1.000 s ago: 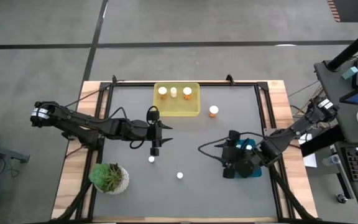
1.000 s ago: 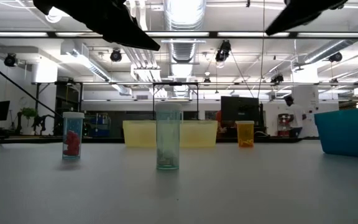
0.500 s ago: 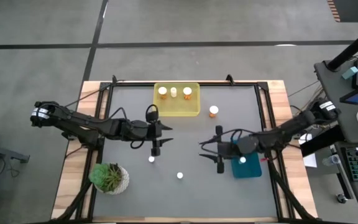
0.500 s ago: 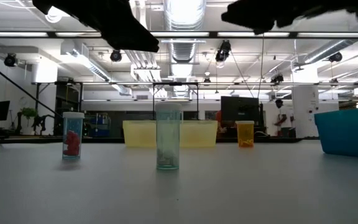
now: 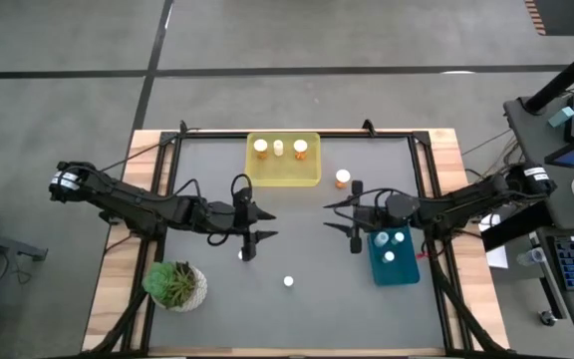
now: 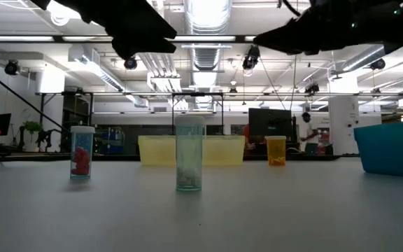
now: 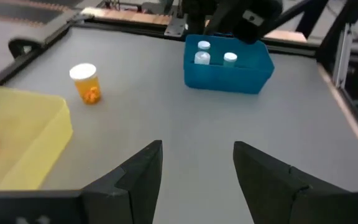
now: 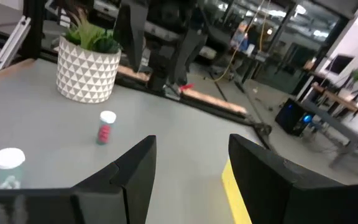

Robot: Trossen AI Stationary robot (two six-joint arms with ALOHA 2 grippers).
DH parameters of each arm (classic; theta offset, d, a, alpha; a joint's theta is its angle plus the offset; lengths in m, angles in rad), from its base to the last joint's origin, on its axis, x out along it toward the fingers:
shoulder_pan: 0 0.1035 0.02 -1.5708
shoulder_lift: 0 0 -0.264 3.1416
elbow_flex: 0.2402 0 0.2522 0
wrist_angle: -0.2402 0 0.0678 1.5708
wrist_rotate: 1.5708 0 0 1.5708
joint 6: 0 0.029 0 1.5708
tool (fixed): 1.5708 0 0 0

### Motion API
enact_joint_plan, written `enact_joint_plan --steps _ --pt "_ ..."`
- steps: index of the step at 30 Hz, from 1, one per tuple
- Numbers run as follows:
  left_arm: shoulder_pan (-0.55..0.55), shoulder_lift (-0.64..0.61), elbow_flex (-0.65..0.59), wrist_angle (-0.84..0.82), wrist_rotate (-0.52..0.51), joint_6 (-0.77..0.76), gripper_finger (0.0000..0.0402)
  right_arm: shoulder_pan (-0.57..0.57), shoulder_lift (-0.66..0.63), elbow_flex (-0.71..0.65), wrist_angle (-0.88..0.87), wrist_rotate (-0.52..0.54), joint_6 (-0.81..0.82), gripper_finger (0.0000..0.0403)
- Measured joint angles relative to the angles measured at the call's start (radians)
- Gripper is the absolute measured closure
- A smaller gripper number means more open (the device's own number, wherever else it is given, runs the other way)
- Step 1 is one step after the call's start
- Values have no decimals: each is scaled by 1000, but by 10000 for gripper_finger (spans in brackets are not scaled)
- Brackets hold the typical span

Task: Pick and place medicine bottles into bin by pill shape (circle, oval)
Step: Put the blue pill bottle into the yellow bin

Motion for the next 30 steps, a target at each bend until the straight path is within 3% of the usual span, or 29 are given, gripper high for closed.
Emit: enact_joint_plan --steps 10,19,24,30 --pt "0 0 24 -51 0 -242 220 -2 -148 -73 3 -2 -18 209" --pt "-7 30 190 -440 16 -463 220 -3 -240 -97 -9 -1 -18 209" --pt "-18 115 326 -613 98 -499 220 -3 -252 -101 -15 -1 -18 209" --pt "-55 269 529 -964 152 -470 220 -3 -249 -102 -28 0 -18 209"
